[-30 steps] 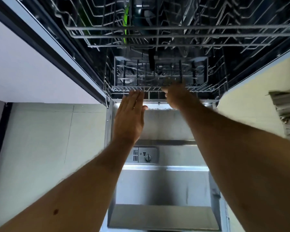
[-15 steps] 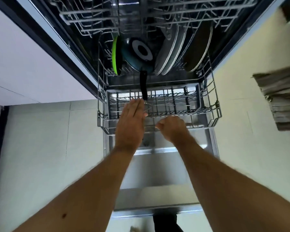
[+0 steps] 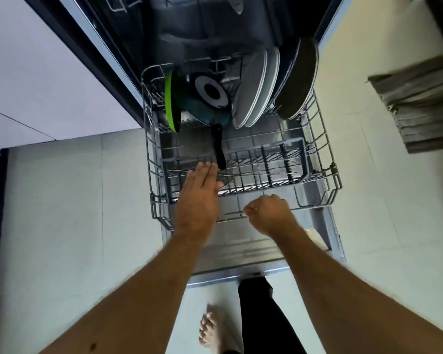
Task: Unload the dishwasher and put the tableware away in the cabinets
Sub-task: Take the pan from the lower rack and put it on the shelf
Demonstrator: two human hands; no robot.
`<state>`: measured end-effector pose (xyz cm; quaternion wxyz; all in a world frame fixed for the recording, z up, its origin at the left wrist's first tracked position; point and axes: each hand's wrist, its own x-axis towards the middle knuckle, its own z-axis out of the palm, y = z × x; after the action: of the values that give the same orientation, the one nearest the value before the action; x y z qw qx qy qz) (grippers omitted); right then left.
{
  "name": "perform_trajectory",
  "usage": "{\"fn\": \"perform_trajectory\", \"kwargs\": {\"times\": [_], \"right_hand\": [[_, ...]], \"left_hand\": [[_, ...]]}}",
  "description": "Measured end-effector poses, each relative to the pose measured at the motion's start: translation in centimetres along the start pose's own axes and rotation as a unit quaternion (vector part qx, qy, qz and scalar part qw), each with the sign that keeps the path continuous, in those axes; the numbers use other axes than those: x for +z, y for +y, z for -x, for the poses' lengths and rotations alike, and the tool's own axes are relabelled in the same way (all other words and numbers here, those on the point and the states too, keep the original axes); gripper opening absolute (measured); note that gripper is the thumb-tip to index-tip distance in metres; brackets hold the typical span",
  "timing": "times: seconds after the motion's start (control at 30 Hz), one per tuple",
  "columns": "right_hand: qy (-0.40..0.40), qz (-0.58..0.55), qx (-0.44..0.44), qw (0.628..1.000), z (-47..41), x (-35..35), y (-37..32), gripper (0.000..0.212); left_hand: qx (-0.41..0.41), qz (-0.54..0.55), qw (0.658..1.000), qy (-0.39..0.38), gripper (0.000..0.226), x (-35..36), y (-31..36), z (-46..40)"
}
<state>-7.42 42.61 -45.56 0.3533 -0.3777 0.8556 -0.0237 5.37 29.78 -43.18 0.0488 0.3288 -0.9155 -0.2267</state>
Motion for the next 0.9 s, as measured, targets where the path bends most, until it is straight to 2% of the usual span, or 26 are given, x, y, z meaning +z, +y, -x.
{"fn": "perform_trajectory", "kwargs": {"times": [0.13, 0.3, 0.5, 0.67, 0.8, 0.9], "right_hand": [[-0.013, -0.040, 0.016, 0.999, 2.1, 1.2, 0.4, 0.027], [-0.099, -0.093, 0.060, 0.989, 2.8, 2.0, 1.1, 0.019], [-0.108, -0.089, 0.085, 0.987, 2.2, 2.5, 1.4, 0.021], [-0.146, -0.101, 0.085, 0.980, 1.1, 1.9, 0.9, 0.016], [-0.185, -0.165, 0.080, 0.966, -0.1, 1.5, 0.4, 0.027], [-0.169, -0.199, 0.075, 0.962, -1.2, 0.8, 0.2, 0.029]], "left_hand": [[-0.006, -0.003, 1.000, -0.026, 0.050, 0.2, 0.2, 2.5], [-0.020, -0.007, 0.999, -0.039, 0.050, 0.4, -0.3, 4.4], [-0.034, 0.005, 0.999, -0.022, 0.044, 0.6, -0.3, 5.4], [-0.034, 0.016, 0.998, -0.046, 0.049, 1.1, 0.6, 6.4], [-0.041, 0.013, 0.999, -0.033, 0.047, 1.2, 0.3, 4.6], [-0.047, -0.006, 0.998, -0.037, 0.045, 1.3, -0.5, 2.8]]}}
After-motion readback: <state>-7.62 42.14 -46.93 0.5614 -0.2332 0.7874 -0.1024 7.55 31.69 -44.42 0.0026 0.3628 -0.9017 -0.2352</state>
